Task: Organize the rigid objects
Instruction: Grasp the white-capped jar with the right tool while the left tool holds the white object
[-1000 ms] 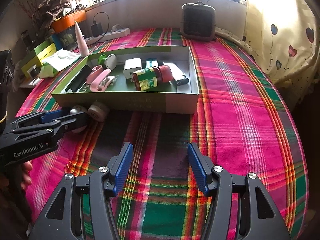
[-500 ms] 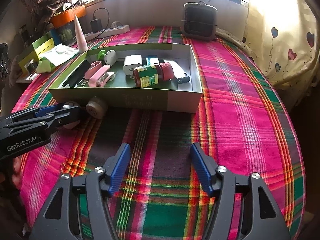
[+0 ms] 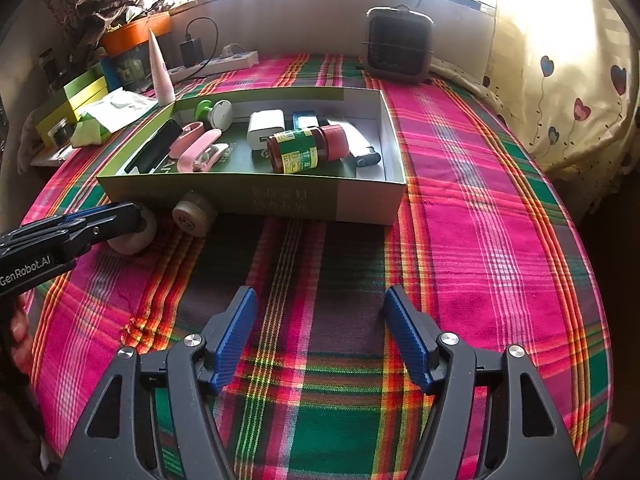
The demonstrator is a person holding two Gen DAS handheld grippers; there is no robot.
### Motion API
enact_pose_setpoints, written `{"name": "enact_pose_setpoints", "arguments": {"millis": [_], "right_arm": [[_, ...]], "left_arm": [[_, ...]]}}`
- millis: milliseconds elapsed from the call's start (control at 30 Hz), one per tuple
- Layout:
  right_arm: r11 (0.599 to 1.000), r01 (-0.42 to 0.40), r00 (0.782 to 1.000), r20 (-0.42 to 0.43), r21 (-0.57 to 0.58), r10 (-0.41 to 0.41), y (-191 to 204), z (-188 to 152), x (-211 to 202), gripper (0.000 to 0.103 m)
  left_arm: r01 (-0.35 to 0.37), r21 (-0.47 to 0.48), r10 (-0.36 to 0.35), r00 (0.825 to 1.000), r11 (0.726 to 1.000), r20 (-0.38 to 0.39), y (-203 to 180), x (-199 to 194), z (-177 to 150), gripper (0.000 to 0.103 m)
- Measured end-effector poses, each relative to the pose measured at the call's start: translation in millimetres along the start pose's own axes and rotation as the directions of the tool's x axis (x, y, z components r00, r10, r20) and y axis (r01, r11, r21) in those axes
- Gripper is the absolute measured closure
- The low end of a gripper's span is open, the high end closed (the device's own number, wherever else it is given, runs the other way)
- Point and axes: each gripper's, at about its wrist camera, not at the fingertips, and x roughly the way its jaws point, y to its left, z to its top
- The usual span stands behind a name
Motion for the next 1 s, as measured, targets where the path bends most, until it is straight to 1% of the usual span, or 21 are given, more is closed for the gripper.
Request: {"name": "enact_pose_setpoints", "arguments": {"millis": [100, 333, 433, 533, 633, 800, 1000], "right_arm": [[1.0, 0.001, 1.0, -0.002, 0.001, -0.001, -0.1, 0.1, 0.3, 0.036], [1.0, 0.005, 1.0, -0.028, 0.003, -0.005, 1.0, 3.8, 1.2, 0.036], [1.0, -0.024, 1.0, -0.021, 0.011, 0.024, 2.9, 5.7, 1.4, 0.036], [0.999, -0.036, 0.999, -0.008, 0.01, 0.036, 9.5, 9.2, 0.7, 0.036], [0.997, -0.07, 0.998, 0.008, 0.015, 0.07, 17.2, 15.0, 0.3, 0.036], [0.993, -0.117, 0.993, 0.026, -0.009, 0.118, 34.0, 23.4, 2.7, 0.036], [0.989, -0.144, 0.989, 0.024, -0.016, 0.144, 48.0, 30.3, 11.5, 0.036]], "left_arm": [[0.021, -0.021, -0.021, 1.0, 1.0, -0.006, 2.3, 0.6, 0.5, 0.072], [0.003, -0.021, -0.003, 1.0, 1.0, 0.007, 5.6, -4.7, -1.7, 0.072], [-0.007, -0.027, 0.007, 1.0, 1.0, 0.008, 10.5, -6.2, -3.2, 0.072], [-0.012, -0.037, 0.012, 1.0, 0.999, 0.01, 14.9, -8.2, -4.5, 0.072], [-0.017, -0.046, 0.018, 1.0, 0.999, 0.014, 18.7, -10.0, -5.7, 0.072], [-0.022, -0.059, 0.023, 1.0, 0.998, 0.02, 24.5, -12.3, -6.8, 0.072], [-0.015, -0.076, 0.017, 1.0, 0.997, 0.027, 30.7, -14.0, -7.9, 0.072]]}}
